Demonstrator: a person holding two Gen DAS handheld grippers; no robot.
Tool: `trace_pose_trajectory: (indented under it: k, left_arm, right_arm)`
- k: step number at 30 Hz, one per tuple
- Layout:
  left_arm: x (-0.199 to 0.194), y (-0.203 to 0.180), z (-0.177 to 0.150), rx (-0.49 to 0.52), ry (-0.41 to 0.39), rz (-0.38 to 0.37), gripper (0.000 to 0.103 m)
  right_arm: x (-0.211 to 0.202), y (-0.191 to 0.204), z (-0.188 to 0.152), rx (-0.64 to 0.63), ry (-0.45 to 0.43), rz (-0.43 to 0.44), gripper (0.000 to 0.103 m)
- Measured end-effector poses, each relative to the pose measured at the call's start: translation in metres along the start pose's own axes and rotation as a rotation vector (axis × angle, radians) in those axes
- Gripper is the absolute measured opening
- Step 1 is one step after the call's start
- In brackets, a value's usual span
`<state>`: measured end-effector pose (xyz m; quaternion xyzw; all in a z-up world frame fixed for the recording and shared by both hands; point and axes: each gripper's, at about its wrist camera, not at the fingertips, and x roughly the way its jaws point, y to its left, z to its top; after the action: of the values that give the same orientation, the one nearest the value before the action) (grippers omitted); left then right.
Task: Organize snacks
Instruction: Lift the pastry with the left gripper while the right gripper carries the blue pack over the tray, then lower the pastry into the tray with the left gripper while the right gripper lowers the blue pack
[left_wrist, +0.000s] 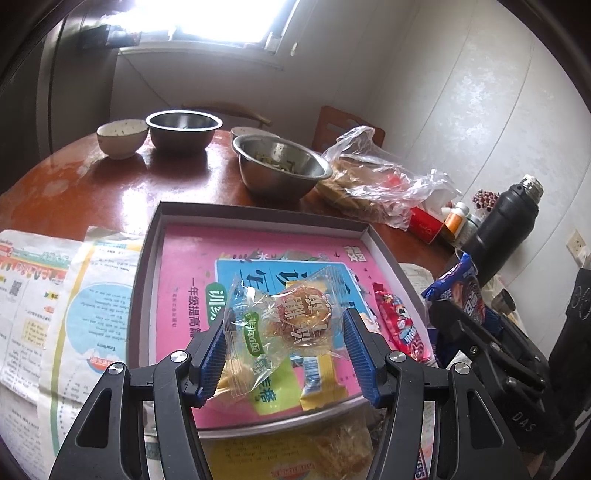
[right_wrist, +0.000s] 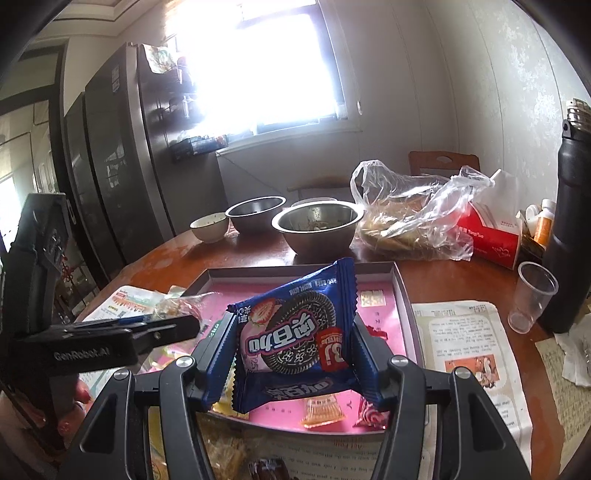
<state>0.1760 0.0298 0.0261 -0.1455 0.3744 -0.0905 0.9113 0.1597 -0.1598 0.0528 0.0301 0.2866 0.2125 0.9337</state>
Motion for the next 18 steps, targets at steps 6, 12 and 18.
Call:
trace_pose_trajectory:
  k: [6, 12, 18]
  left_arm:
    - [0.015, 0.001, -0.004, 0.001, 0.03, 0.002, 0.061]
    - [0.026, 0.001, -0.009, 0.002, 0.059, -0.003, 0.061]
    - [0.033, -0.003, -0.013, 0.021, 0.075, -0.01, 0.061]
  right_arm:
    - [0.012, -0.003, -0.001, 0.021, 0.028, -0.009, 0.058]
    - [0.024, -0.006, -0.009, 0.03, 0.072, -0.026, 0.058]
    - [0.034, -0.007, -0.015, 0.024, 0.104, -0.049, 0.058]
